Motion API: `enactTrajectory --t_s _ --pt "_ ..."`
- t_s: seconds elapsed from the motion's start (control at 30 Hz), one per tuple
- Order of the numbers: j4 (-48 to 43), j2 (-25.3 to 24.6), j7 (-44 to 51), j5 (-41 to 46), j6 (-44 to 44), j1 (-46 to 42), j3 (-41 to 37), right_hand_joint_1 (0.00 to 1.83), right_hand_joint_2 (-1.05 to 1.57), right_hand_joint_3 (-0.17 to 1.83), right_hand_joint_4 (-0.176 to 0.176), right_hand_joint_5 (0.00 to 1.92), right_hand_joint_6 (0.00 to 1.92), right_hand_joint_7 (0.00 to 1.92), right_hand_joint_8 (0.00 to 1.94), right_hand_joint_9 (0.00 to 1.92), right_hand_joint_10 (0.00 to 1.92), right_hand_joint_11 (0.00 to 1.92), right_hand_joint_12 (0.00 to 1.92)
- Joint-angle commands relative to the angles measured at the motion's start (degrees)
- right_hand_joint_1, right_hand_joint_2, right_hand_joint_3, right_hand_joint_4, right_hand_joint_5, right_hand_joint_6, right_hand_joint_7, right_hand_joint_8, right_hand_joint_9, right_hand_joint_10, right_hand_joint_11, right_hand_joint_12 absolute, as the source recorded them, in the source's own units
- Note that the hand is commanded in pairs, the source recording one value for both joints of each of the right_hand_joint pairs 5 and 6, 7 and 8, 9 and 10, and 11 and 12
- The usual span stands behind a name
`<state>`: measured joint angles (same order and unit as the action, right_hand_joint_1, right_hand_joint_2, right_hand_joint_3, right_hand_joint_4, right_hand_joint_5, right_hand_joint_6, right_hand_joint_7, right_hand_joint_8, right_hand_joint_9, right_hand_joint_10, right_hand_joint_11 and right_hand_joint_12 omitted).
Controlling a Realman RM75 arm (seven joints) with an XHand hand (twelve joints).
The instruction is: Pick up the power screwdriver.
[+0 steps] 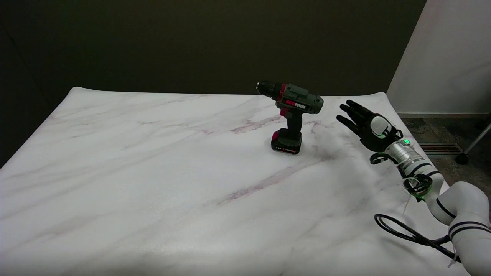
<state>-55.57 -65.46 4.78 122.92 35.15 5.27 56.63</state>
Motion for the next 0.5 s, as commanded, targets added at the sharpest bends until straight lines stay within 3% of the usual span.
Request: enactTrajectory --t_s 0.03,0.5 --pt "8.2 1.4 0.1 -4.4 0.3 8.0 5.4 1.15 -0.38 0.23 -0.176 0.25 0.25 0.36 0.36 0.00 0.00 0.35 0.35" --pt "1.1 -2.9 0.1 -10.9 -0.8 9.7 12.3 1.16 -0.34 0.26 -0.176 0.28 0.28 0.43 0.43 0.06 0.06 0.37 0.37"
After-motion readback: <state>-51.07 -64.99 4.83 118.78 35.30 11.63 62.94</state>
